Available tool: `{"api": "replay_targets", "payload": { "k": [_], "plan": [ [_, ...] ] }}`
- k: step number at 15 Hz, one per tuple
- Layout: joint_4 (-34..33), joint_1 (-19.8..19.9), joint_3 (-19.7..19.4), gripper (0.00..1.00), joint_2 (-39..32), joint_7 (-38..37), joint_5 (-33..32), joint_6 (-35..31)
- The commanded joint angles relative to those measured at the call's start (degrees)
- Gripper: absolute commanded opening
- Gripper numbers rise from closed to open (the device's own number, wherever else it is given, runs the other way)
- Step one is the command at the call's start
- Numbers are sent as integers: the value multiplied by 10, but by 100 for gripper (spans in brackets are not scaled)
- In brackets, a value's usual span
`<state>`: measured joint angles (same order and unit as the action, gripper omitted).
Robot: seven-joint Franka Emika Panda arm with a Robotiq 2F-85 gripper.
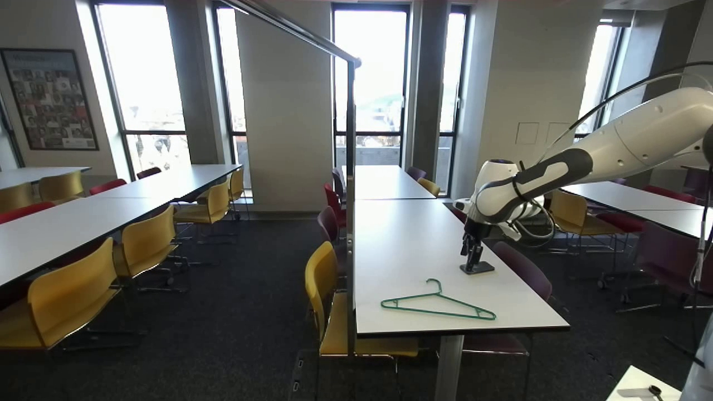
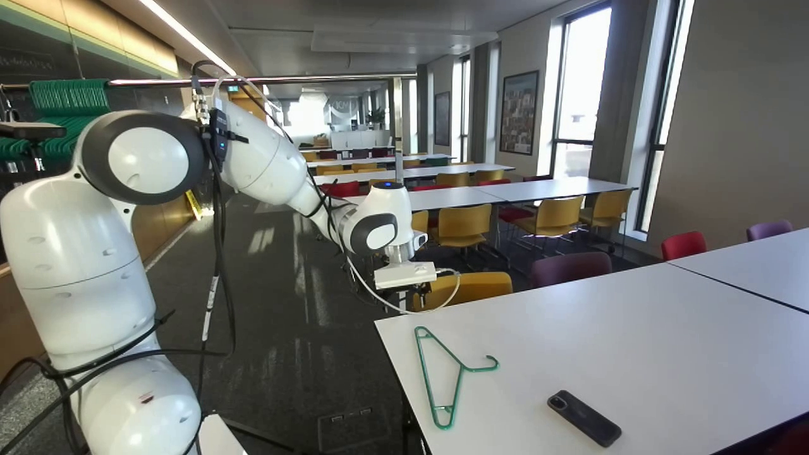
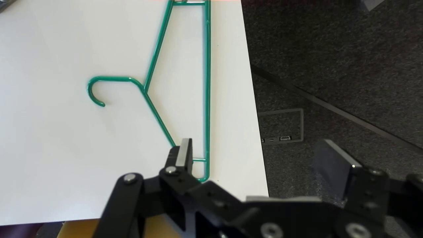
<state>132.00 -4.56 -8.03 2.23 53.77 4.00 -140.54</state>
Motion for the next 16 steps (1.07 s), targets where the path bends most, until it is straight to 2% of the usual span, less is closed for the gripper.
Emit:
{"api": "replay_targets", "payload": {
  "k": [1,9,13,16],
  "plan": [
    [-33,23,25,100,-54,7,15,3],
    [-123,67,66,100,-193,0,21,-16],
    [-150,77,76,100,-251,-35,-6,-64],
    [-164,70,69,100,-288,-79,-45,-101]
  ]
}}
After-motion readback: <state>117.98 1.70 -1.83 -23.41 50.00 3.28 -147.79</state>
